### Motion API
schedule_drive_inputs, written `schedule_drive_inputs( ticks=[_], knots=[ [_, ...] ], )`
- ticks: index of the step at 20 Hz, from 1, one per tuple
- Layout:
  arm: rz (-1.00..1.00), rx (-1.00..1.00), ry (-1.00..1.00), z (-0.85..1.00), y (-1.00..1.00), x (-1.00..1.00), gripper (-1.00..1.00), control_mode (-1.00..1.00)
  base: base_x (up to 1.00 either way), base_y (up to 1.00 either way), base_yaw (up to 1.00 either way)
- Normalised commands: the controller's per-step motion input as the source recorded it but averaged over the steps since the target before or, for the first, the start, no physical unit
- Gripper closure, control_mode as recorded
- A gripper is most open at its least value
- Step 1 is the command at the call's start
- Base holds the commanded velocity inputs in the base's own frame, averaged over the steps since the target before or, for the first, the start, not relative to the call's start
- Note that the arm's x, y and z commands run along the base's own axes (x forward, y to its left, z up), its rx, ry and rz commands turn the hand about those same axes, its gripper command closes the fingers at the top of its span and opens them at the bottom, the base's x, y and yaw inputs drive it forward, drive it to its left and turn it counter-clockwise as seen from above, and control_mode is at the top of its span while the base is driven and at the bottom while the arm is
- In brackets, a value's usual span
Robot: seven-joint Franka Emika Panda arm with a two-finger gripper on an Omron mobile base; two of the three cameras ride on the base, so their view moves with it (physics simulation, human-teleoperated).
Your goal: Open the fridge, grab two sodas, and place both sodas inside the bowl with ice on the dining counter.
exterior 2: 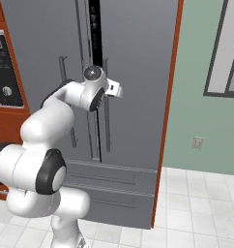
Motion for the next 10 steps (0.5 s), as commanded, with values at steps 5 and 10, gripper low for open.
schedule_drive_inputs(
  ticks=[5, 10],
  knots=[
    [0.00, 0.00, -0.07, -0.17, 0.00, 0.32, -1.00, -1.00, 0.00, 0.00, 0.00],
    [0.00, 0.00, -0.08, -0.22, 0.00, 0.28, -1.00, -1.00, 0.00, 0.00, 0.00]
  ],
)
